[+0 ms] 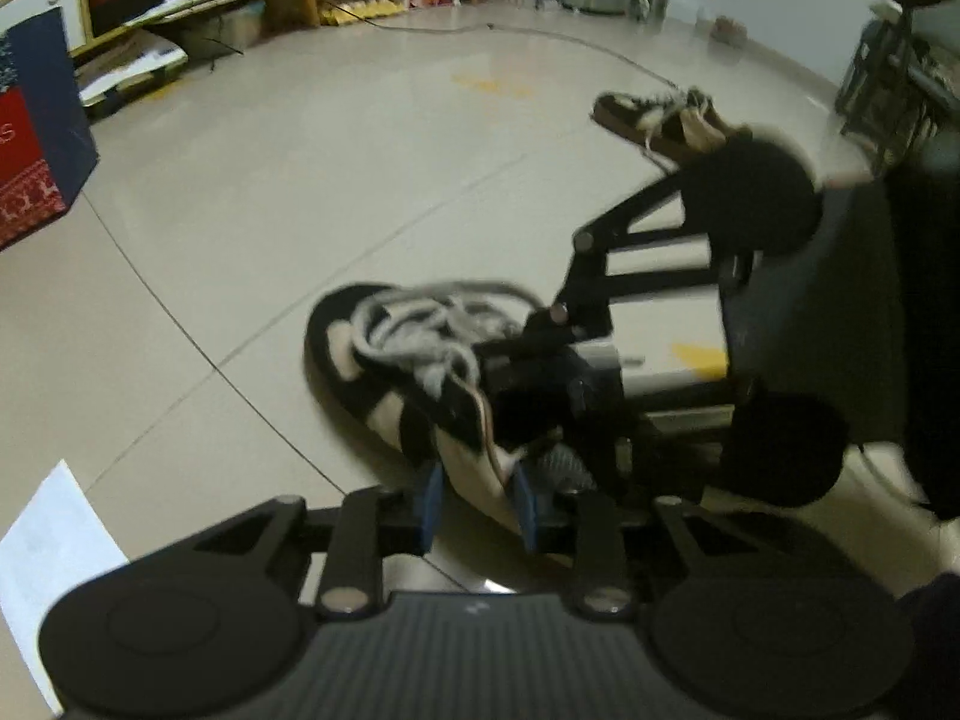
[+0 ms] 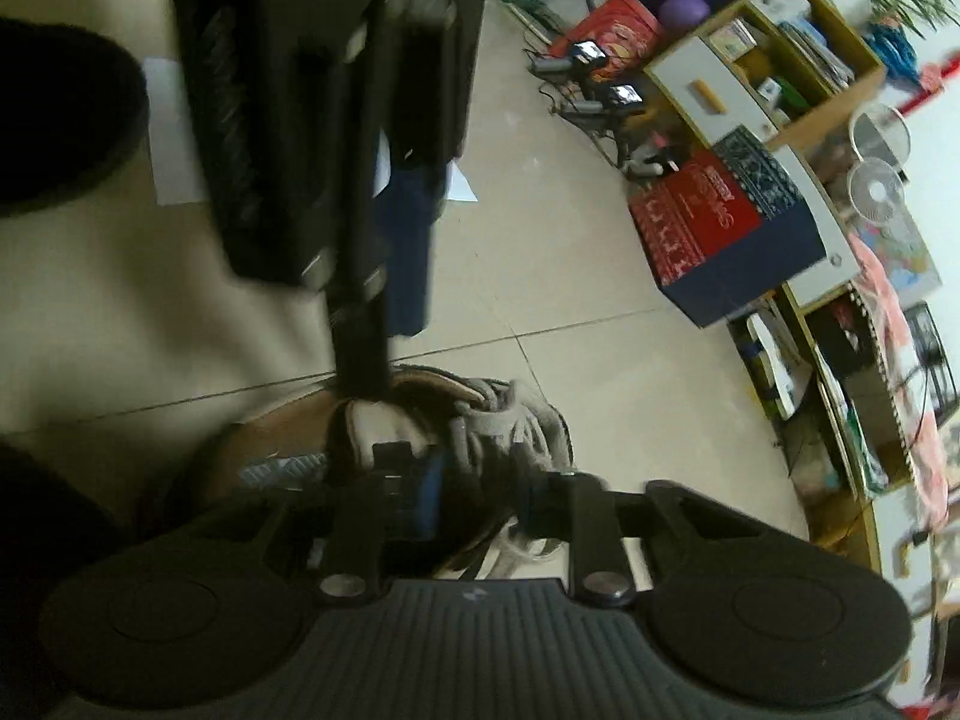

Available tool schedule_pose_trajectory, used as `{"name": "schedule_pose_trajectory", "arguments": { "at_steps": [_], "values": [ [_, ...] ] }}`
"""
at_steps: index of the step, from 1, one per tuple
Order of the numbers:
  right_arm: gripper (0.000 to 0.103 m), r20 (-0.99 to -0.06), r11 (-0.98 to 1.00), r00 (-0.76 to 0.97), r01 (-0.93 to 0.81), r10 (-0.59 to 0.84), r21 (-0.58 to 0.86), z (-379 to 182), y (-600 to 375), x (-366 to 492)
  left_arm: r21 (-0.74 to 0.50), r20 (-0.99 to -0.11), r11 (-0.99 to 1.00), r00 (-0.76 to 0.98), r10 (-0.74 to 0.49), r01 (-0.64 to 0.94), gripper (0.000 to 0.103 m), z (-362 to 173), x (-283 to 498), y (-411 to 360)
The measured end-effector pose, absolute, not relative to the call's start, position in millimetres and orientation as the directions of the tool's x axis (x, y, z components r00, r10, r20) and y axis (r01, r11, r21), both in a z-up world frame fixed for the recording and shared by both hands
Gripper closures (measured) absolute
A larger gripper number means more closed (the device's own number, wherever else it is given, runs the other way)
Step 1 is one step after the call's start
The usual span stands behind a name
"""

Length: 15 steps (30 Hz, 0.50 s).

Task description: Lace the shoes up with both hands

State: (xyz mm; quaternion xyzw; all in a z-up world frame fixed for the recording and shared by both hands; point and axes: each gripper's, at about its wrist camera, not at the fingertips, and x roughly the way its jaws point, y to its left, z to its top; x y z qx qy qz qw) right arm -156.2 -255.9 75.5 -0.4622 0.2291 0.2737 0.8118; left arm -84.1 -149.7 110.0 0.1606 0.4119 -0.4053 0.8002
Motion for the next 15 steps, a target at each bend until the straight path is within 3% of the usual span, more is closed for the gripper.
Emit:
{"name": "schedule_pose_trajectory", "arguments": {
  "at_steps": [3,8,12,15],
  "values": [
    [0.101,-0.585,0.643,0.76,-0.603,0.284,-0.471,101.5,-275.6,-157.5,-0.087,-0.789,0.613,0.322,-0.524,0.785,0.076,103.2,-82.3,-156.0],
    [0.101,-0.551,0.879,0.795,-0.428,0.254,-0.212,106.0,-308.1,-160.8,-0.023,-0.78,0.589,0.354,-0.516,0.808,0.078,97.8,-91.6,-175.5],
    [0.1,-0.552,0.942,0.772,-0.324,0.316,0.086,113.1,-317.7,-141.3,0.065,-0.798,0.566,0.383,-0.465,0.822,0.079,89.7,-100.1,-192.6],
    [0.1,-0.533,0.933,0.767,-0.259,0.356,0.251,120.1,-327.3,-131.1,0.036,-0.792,0.575,0.374,-0.482,0.817,0.08,89.1,-97.0,-191.3]
  ]
}}
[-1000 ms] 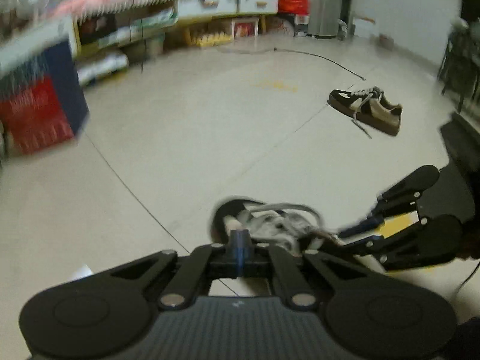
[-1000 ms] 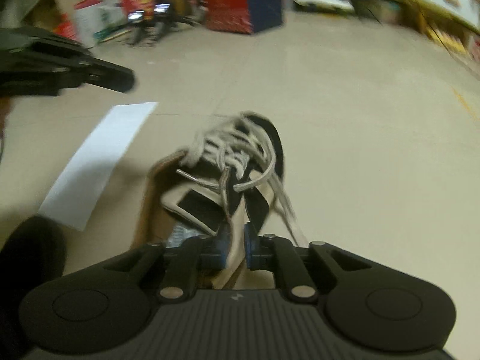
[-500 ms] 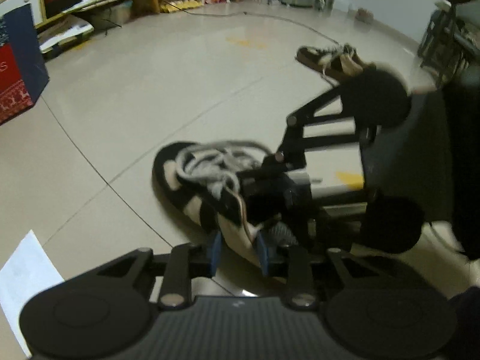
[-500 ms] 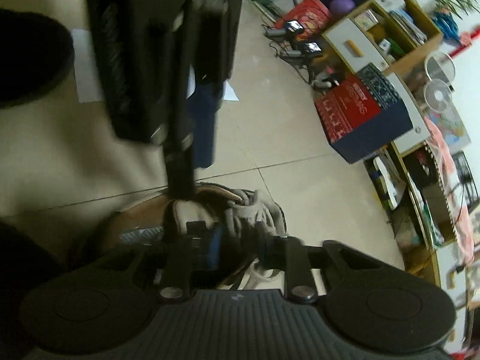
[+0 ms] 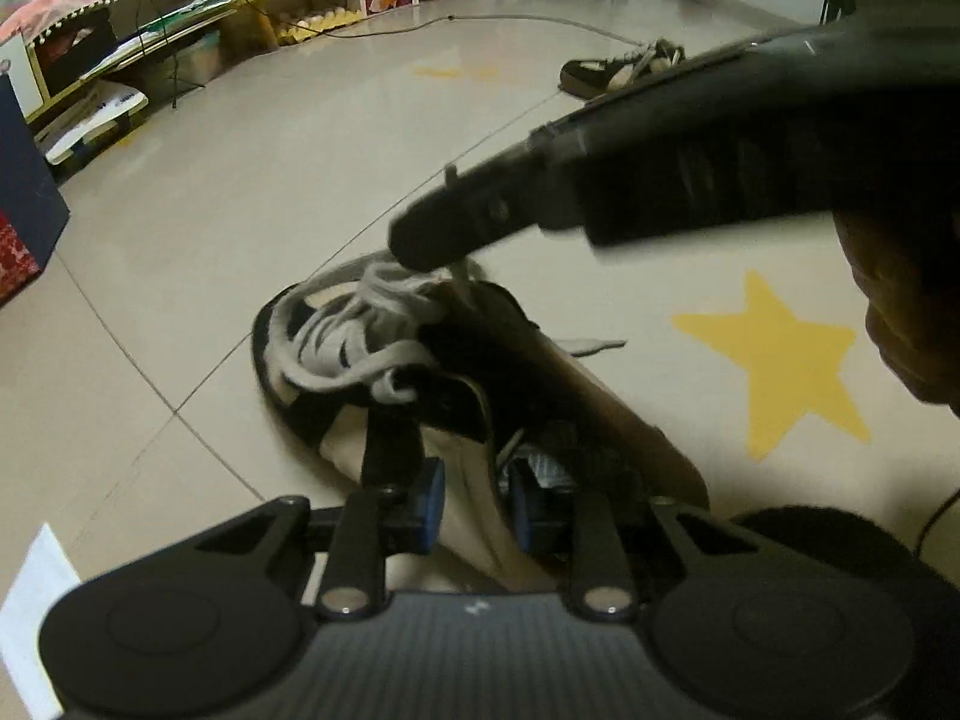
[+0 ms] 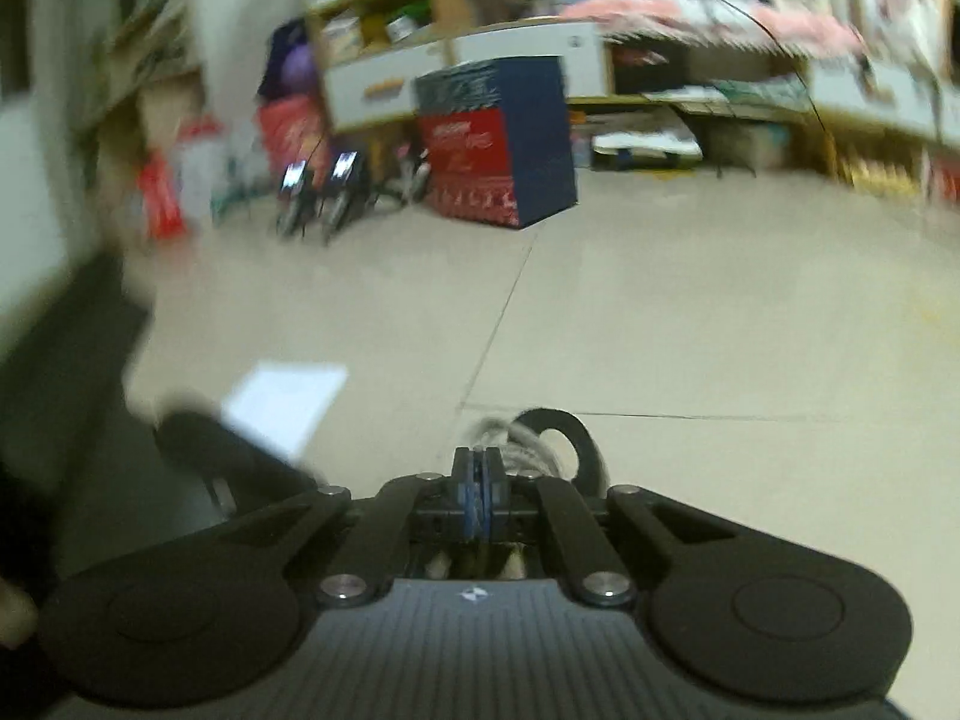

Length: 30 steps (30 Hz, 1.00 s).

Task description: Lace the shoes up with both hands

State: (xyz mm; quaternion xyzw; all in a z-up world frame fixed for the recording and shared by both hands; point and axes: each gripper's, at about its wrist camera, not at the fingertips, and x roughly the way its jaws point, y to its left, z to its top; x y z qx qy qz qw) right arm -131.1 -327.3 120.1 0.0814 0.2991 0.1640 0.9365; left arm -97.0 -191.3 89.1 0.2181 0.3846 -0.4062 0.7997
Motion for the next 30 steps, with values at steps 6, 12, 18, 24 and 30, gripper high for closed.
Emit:
{"name": "schedule_pose_trajectory", "arguments": {
  "at_steps": [6,12,18,24,30],
  "values": [
    [0.1,-0.565,0.895,0.744,-0.101,0.357,0.434,110.5,-353.5,-122.7,0.033,-0.792,0.589,0.38,-0.477,0.808,0.081,97.1,-97.3,-194.1],
    [0.1,-0.58,0.848,0.709,-0.047,0.401,0.529,108.4,-362.4,-116.3,-0.057,-0.71,0.494,0.313,-0.631,0.868,0.082,135.7,-114.0,-180.1],
    [0.1,-0.584,0.838,0.689,-0.063,0.429,0.542,106.9,-362.9,-108.3,0.009,-0.793,0.468,0.291,-0.535,0.884,0.083,92.1,-113.2,-215.4],
    [0.099,-0.578,0.808,0.677,-0.042,0.455,0.587,107.5,-364.9,-109.9,-0.161,-0.813,0.519,0.185,-0.552,0.839,0.103,70.3,-99.7,-226.8],
    [0.099,-0.47,0.718,0.727,-0.044,0.5,0.695,133.8,-383.1,-126.5,-0.178,-0.822,0.528,0.17,-0.543,0.83,0.103,66.4,-98.1,-227.4]
  ]
}}
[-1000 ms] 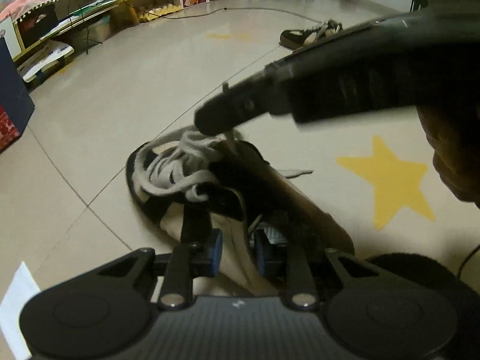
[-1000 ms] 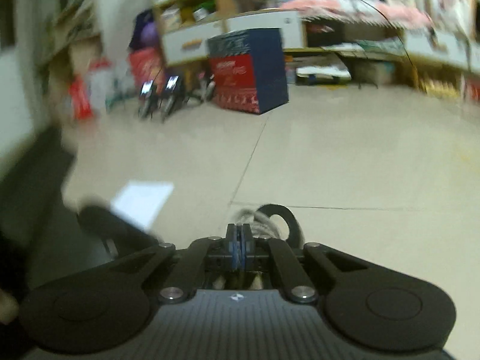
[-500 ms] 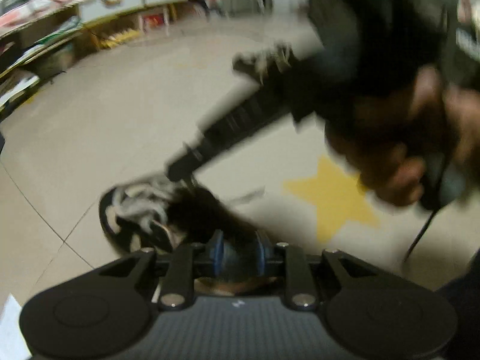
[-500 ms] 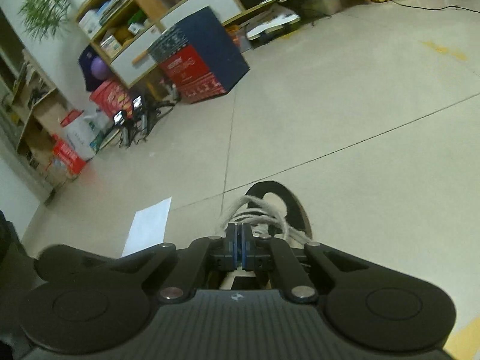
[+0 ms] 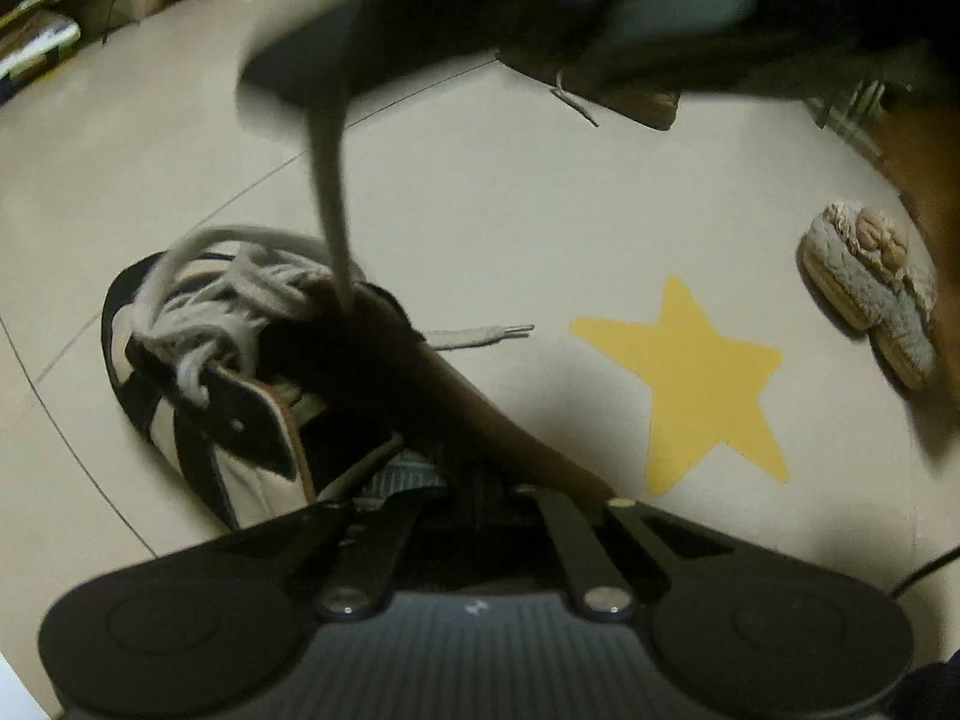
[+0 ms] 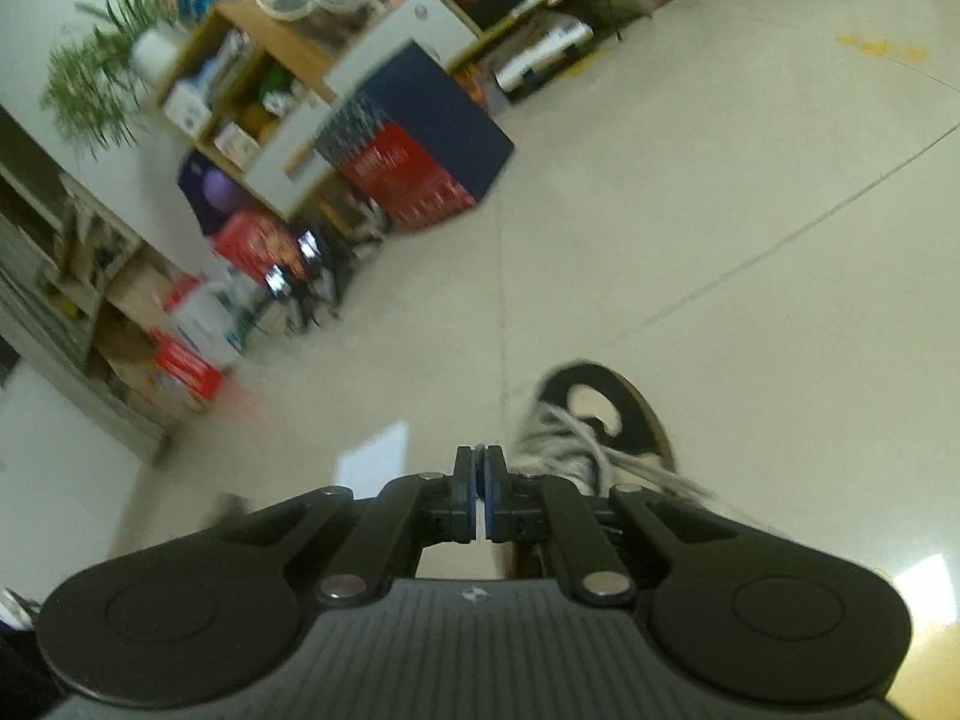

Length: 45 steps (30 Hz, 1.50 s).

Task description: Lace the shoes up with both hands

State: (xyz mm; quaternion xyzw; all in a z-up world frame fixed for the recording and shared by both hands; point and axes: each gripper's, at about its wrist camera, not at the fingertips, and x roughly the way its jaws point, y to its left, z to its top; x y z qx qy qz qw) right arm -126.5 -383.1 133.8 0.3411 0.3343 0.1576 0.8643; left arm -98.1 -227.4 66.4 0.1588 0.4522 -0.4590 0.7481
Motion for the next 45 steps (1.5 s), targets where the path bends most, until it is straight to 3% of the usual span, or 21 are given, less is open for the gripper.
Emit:
{"name": "schedule_pose_trajectory", "arguments": {
  "at_steps": [6,12,23,28,31,36,38,41,45],
  "values": [
    [0.099,-0.332,0.644,0.778,-0.118,0.533,0.756,182.4,-388.5,-133.2,-0.185,-0.818,0.527,0.167,-0.55,0.829,0.103,64.4,-96.0,-225.9],
    [0.099,-0.215,0.63,0.784,-0.268,0.582,0.729,231.8,-379.8,-142.2,-0.188,-0.817,0.527,0.166,-0.552,0.829,0.103,62.4,-92.6,-226.2],
    [0.099,-0.244,0.693,0.769,-0.329,0.591,0.641,244.4,-375.3,-142.4,-0.218,-0.789,0.533,0.174,-0.589,0.818,0.101,70.5,-90.1,-212.2],
    [0.097,-0.247,0.708,0.794,-0.295,0.556,0.642,240.6,-388.0,-137.8,-0.19,-0.773,0.567,0.234,-0.59,0.802,0.076,84.3,-89.6,-200.7],
    [0.098,-0.255,0.763,0.846,-0.24,0.467,0.601,241.5,-408.2,-148.6,-0.21,-0.752,0.583,0.252,-0.61,0.785,0.069,94.4,-86.0,-190.7],
    [0.099,-0.366,0.82,0.905,0.035,0.217,0.572,208.7,-456.3,-159.7,-0.201,-0.747,0.562,0.246,-0.618,0.802,0.062,99.4,-93.0,-191.0],
    [0.098,-0.451,0.801,0.891,0.235,0.048,0.55,182.4,-484.4,-170.3,-0.199,-0.743,0.555,0.245,-0.623,0.807,0.062,101.8,-95.9,-190.0],
    [0.099,-0.663,0.648,0.716,0.614,-0.218,0.45,126.8,-529.0,-197.3,-0.223,-0.73,0.548,0.234,-0.642,0.806,0.06,106.6,-97.1,-184.4],
    [0.096,-0.774,0.576,0.579,0.735,-0.256,0.359,78.4,-546.3,-228.2,-0.213,-0.723,0.528,0.231,-0.651,0.822,0.057,111.7,-99.3,-184.1]
  ]
}}
